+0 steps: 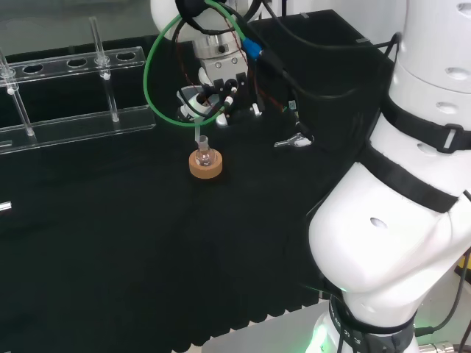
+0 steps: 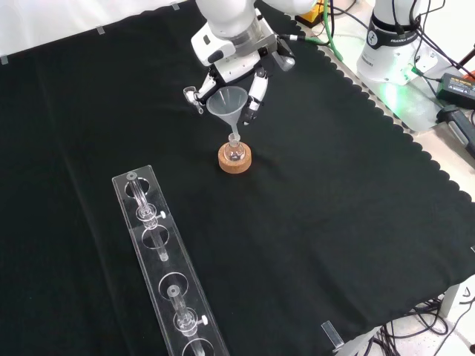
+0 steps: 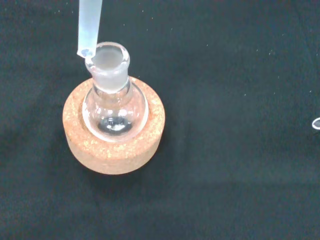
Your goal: Place the funnel on the round-bottom flask.
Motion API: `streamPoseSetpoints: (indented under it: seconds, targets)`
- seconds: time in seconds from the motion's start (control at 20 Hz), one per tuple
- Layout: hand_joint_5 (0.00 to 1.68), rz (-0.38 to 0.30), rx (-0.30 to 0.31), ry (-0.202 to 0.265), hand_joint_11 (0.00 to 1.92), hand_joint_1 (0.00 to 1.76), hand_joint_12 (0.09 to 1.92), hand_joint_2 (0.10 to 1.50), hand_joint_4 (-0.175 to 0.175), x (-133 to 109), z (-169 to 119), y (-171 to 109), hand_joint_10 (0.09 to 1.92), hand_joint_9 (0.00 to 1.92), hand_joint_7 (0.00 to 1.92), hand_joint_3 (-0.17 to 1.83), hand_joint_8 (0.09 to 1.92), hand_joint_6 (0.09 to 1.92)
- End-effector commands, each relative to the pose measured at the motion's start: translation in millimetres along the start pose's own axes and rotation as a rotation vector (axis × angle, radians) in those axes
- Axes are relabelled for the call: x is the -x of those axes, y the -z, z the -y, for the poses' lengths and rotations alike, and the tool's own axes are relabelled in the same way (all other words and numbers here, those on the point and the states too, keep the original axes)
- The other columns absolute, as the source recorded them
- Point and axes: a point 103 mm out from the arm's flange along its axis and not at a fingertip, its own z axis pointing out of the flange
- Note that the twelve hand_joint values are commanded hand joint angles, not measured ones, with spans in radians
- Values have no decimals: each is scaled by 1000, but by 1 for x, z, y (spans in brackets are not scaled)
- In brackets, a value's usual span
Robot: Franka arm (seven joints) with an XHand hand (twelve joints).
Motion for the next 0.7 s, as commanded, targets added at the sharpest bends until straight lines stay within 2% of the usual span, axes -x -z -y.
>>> streamPoseSetpoints:
  seconds: [0.05, 0.5, 0.7]
  targets:
    - [740, 6, -4, -12, 1829, 970, 1090, 1146, -6, 6, 1, -1, 1280, 1669, 1131, 231, 1582, 1427]
    - [742, -23, -24, -8, 1823, 969, 1106, 1123, -4, 4, -4, -16, 1285, 1669, 1132, 278, 1584, 1432]
    - [742, 46, 3, -34, 1823, 969, 1106, 1122, -4, -2, -6, -24, 1285, 1669, 1133, 280, 1584, 1433]
